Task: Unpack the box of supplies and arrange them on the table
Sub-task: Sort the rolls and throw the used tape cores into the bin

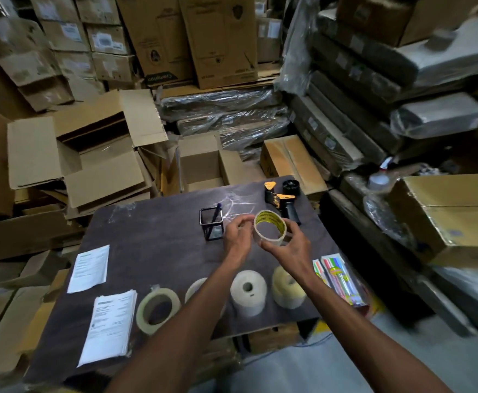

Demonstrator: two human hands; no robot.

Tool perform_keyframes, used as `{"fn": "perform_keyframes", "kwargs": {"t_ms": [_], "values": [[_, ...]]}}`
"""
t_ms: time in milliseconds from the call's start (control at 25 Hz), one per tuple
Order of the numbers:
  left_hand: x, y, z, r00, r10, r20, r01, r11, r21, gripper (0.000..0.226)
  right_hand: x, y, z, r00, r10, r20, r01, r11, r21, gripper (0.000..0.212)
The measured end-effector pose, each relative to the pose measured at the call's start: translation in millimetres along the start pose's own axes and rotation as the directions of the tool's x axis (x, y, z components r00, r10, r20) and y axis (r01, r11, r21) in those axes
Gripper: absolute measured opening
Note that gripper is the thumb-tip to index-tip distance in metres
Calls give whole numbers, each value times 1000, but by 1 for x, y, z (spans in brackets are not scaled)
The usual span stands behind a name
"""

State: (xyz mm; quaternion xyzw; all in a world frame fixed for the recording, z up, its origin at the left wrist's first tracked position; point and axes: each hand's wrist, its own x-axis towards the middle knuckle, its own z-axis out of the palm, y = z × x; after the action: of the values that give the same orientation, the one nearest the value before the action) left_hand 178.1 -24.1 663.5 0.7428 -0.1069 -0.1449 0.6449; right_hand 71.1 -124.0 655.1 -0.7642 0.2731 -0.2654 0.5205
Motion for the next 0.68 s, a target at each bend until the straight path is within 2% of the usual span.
{"fn": "perform_keyframes", "kwargs": {"t_ms": [160, 280, 360, 480, 680], "values": [[1, -12, 42, 995, -26, 92, 23, 999, 28, 19, 3, 23, -40, 999, 51, -20, -51, 999, -7, 65], [10, -29, 78, 983, 22, 180, -37, 996, 84, 20, 13, 54, -67, 991, 118, -56, -119, 993, -12, 67], [16, -38, 108, 976, -4, 220, -23, 993, 117, 21, 22, 74, -89, 981, 171, -91, -174, 985, -19, 67], [20, -42, 151, 960, -46, 275, 1, 987, 163, 15, 31, 98, -126, 957, 249, -152, -254, 967, -11, 63], [37, -48, 217, 919, -39, 393, -88, 950, 299, 21, 51, 142, -176, 896, 358, -265, -373, 928, -8, 55]]}}
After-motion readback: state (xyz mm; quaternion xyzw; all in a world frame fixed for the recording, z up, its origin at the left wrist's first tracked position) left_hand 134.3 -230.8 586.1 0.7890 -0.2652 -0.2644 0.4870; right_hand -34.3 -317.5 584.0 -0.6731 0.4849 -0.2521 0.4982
